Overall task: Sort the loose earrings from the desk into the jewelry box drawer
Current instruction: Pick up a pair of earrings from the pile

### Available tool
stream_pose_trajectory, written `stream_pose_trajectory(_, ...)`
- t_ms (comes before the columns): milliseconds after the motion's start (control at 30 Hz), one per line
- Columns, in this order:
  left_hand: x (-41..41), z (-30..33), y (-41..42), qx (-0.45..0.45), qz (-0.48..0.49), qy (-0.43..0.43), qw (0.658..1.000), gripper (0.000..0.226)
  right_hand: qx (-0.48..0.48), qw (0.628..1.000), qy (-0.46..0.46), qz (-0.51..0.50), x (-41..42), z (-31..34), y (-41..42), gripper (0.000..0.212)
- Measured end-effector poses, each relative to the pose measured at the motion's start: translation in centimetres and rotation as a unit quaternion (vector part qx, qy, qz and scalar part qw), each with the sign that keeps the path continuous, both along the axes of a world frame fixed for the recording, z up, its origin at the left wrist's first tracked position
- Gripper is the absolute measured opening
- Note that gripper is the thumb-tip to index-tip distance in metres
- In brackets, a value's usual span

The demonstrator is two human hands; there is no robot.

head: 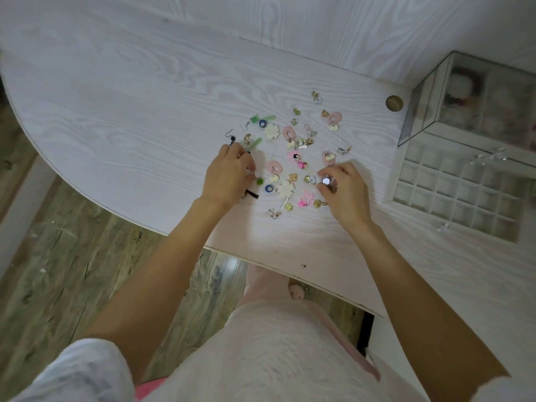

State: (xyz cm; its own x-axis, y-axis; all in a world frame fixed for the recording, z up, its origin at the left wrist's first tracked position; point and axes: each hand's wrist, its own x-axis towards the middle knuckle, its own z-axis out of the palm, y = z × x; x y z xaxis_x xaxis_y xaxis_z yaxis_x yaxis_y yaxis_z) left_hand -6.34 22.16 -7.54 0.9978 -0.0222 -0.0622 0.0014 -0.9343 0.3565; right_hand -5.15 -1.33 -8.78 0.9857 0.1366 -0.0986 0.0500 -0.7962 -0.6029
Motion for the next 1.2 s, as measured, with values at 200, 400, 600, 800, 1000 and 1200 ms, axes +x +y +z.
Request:
stream_pose_trajectory(200,-1.2,-1.1,0.3,0.009,-0.031,-0.086,0.996,0.01,0.006,1.0,-0.025,-0.018,-0.1,0.1,-0.3,0.006)
stream_pose_trajectory(400,-3.5,0.8,-1.8,-0.137,0.046,-0.109,0.984,0.014,0.029,0.997,-0.042,-0.052,-1.0,0.5,-1.5,0.007)
stream_pose_trajectory(600,-8.3,0.0,-9.7,-0.189,-0.064,-0.023,0.98,0.012,0.019,0.991,-0.027,-0.133,-6.2,0.1,-4.5,0.014)
stream_pose_trajectory(800,-9.2,-0.9,-13.1,-0.178,-0.021,0.03,0.983,0.027,0.065,0.987,0.081,-0.12,-8.8,1.4,-4.4,0.033)
stream_pose_trajectory(1000,-9.7,-0.5,-14.1,-0.173,0.009,0.064,0.983,0.053,0.038,0.994,0.077,-0.064,-10.1,1.4,-4.5,0.054)
stream_pose_trajectory(1200,-9.1,-0.2,-15.3,-0.194,0.007,0.052,0.98,0.048,0.039,0.997,0.042,-0.053,-10.1,0.1,-2.6,0.053)
